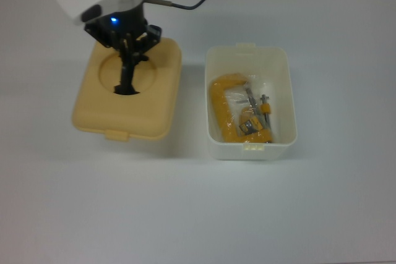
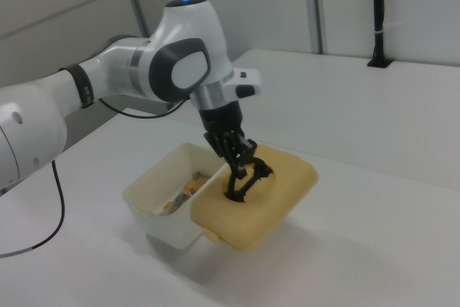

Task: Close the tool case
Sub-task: 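Lift the lid by its handle and carry it over the white box, then lower the lid onto the box rim, seating it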

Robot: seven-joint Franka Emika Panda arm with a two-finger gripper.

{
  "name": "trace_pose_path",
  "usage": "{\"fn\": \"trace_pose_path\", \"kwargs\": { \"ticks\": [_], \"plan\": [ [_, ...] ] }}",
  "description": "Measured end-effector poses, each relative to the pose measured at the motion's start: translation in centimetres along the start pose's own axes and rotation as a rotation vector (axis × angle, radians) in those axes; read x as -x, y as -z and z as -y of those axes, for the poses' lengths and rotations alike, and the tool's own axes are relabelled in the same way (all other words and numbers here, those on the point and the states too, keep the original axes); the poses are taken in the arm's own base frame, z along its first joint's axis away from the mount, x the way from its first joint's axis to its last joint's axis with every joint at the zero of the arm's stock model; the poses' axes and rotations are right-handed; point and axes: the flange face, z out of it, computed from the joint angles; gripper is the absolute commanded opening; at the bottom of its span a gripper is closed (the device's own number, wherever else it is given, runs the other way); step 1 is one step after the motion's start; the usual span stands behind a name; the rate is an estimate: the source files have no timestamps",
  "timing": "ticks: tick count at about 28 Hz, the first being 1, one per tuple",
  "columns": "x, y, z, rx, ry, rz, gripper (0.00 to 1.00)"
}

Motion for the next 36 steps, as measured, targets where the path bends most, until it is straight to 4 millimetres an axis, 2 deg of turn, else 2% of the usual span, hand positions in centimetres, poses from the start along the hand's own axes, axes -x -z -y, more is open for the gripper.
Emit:
{"fn": "trace_pose_path", "kwargs": {
  "ticks": [4,10,15,24,30,36],
  "plan": [
    [0.3,0.3,3.0,-0.015,0.020,-0.003,0.00],
    [1.3,0.7,8.7,-0.030,0.046,-0.006,0.00],
    [2.1,1.2,12.3,-0.034,0.059,-0.013,0.00],
    [3.3,2.0,17.0,-0.043,0.084,-0.027,0.00],
    [4.0,1.1,19.9,-0.044,0.106,-0.011,0.00],
    [4.3,0.1,21.6,-0.045,0.116,0.003,0.00]
  ]
}}
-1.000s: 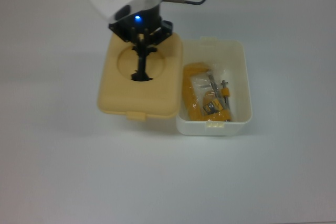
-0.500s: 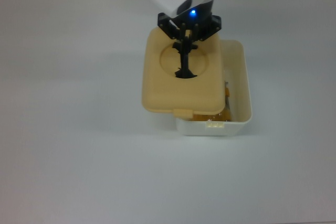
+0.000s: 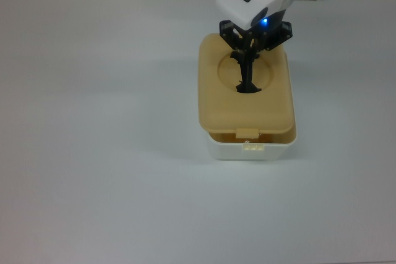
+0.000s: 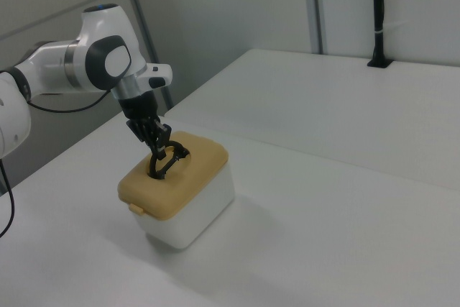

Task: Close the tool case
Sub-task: 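Lower the lid onto the box rim, seating it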

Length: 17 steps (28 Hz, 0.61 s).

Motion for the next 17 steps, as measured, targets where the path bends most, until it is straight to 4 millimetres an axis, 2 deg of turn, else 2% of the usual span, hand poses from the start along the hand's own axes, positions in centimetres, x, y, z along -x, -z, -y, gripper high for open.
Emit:
{"fn": "trace_pose_path", "kwargs": {
  "ticks": [2,3,4,5,6,17],
  "plan": [
    [-0.01,-0.10,0.20,-0.001,0.002,0.001,0.00],
    [-0.03,-0.12,0.24,-0.001,0.002,0.000,0.18],
    [-0.08,-0.13,0.27,-0.003,0.002,-0.003,0.47],
    [-0.11,-0.14,0.28,-0.003,0.001,-0.004,0.85],
    [-0.16,-0.16,0.27,-0.004,0.001,-0.005,1.00],
    [-0.43,-0.56,0.12,-0.001,-0.002,-0.002,1.00]
  ]
}}
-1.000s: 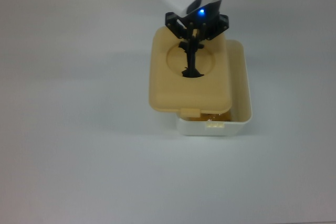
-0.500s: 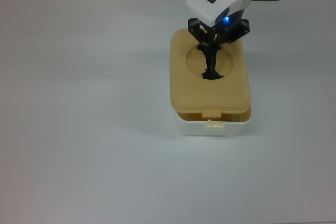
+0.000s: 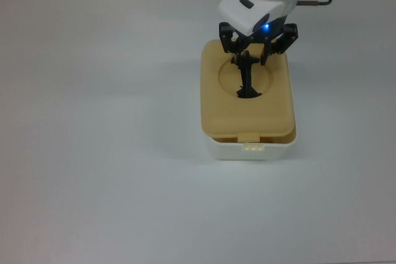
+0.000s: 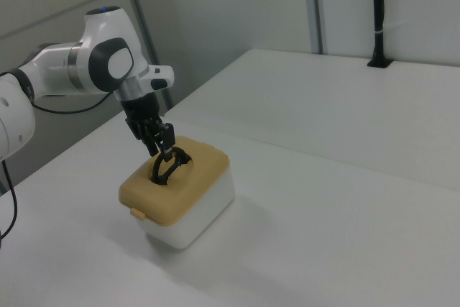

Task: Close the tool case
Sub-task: 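Lower the lid onto the box rim, seating it, then open the gripper and raise it off the handle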

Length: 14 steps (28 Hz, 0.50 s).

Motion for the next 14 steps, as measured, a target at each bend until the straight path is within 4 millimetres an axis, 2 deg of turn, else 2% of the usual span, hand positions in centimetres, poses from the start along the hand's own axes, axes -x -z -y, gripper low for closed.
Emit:
{"fn": "trace_pose_path", "kwargs": {
  "ticks": [8,14],
  "plan": [
    [-0.1,0.1,-0.4,0.010,-0.003,-0.006,1.00],
    [-0.1,1.0,-1.0,0.016,0.009,-0.006,1.00]
  ]
}}
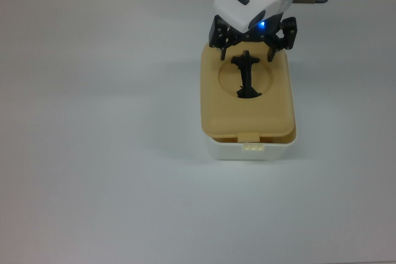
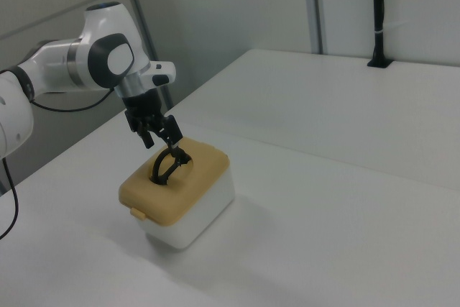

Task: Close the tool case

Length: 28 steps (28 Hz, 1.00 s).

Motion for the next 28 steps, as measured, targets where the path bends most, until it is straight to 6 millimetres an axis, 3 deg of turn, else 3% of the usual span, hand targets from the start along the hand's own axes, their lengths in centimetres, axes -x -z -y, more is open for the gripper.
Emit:
{"fn": "trace_pose_path", "kwargs": {
  "ticks": [7,20,28],
  "plan": [
    [0.8,1.9,-3.0,0.025,0.035,0.037,1.00],
    [1.5,4.8,-12.1,0.067,-0.008,0.060,1.00],
    [1.7,5.6,-16.4,0.082,-0.038,0.054,1.00]
  ]
}}
